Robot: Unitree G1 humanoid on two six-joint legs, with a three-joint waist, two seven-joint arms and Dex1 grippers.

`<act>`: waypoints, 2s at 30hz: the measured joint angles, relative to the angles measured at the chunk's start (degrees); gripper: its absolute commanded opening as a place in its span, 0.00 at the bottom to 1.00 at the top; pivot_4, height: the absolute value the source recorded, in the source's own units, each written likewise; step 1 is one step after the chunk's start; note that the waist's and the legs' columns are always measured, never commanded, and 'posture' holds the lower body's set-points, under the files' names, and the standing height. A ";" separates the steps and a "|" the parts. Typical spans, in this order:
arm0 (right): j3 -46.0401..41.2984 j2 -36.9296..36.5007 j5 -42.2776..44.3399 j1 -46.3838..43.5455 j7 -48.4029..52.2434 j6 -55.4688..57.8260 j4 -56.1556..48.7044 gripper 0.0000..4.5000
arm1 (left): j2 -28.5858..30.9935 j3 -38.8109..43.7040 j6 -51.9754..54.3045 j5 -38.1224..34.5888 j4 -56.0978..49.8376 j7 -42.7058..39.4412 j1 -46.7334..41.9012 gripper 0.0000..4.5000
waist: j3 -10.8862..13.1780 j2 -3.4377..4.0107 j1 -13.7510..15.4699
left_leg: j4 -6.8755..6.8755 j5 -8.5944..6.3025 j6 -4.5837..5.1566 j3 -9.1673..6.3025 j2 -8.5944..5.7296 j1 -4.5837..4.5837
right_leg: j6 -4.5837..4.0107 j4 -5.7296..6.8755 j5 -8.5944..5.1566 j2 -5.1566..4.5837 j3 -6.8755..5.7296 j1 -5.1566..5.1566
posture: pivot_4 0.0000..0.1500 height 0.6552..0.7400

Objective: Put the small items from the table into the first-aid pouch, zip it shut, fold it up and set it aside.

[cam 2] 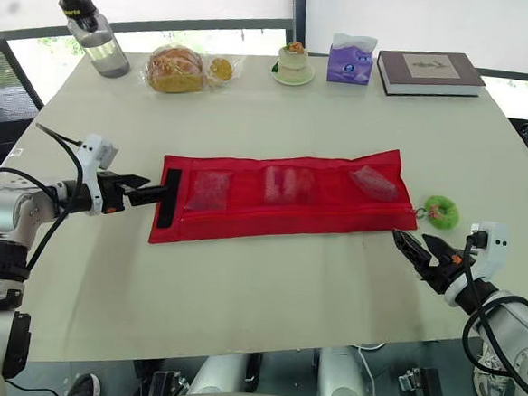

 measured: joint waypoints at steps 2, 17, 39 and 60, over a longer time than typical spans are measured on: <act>0.43 1.38 1.26 -0.99 -2.91 0.10 1.11 1.00 | 0.52 0.08 0.53 -1.37 -3.24 -1.74 -0.10 1.00 | 0.00 -0.05 0.25 | 0.00 0.00 0.00 -0.05 -0.08 -0.12 | 0.01 -0.10 0.00 -0.08 -0.05 0.00 | 1.00 1.00; 0.28 12.80 10.68 -7.70 -20.99 -3.47 9.12 1.00 | 0.37 -3.43 5.47 -15.93 -31.49 -13.32 -3.23 1.00 | -0.03 -0.09 -0.28 | 0.09 0.01 0.02 -0.40 0.00 -0.35 | -0.10 -0.38 0.16 0.41 -0.27 0.02 | 1.00 1.00; 7.63 3.63 3.41 -12.56 -25.20 -10.66 11.94 1.00 | -1.58 -8.71 1.02 -16.54 -33.07 -18.34 -7.26 1.00 | 0.02 0.02 0.09 | 0.85 0.01 0.03 -0.40 0.25 -0.52 | -0.09 -0.02 0.20 1.02 0.20 0.01 | 1.00 1.00; 5.73 2.46 7.19 -17.02 -8.04 -6.18 25.22 1.00 | -1.80 -8.99 0.72 -16.68 -33.07 -17.29 -7.30 1.00 | 0.03 0.02 -0.24 | 0.90 0.01 0.03 -0.40 0.24 -0.50 | -0.19 0.07 0.28 1.06 0.25 0.01 | 1.00 1.00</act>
